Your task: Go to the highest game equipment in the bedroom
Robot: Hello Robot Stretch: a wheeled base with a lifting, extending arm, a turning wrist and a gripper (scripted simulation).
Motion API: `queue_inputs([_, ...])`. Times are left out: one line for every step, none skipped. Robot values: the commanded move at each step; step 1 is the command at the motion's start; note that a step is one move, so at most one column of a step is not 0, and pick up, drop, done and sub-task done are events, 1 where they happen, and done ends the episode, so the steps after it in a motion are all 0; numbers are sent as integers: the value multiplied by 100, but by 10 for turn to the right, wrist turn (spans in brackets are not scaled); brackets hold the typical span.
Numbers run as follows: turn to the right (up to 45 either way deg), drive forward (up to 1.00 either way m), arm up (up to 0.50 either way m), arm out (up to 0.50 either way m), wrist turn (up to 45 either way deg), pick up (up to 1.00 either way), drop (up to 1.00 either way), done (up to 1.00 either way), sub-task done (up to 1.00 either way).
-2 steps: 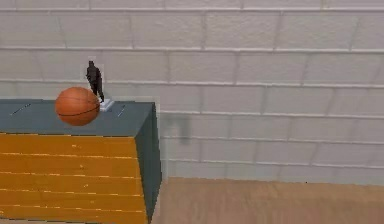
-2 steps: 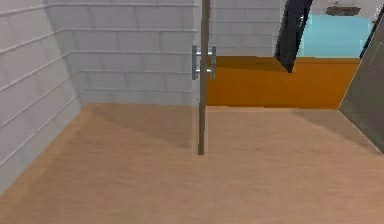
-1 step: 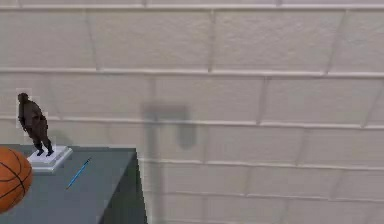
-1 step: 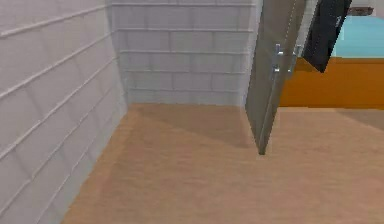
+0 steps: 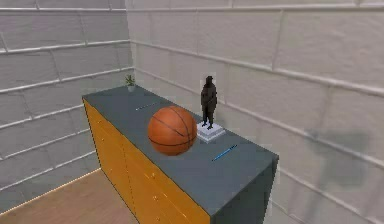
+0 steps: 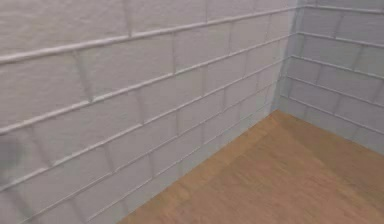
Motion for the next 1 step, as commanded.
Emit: queue_inputs([0,0,0,0,0,0,0,100,0])
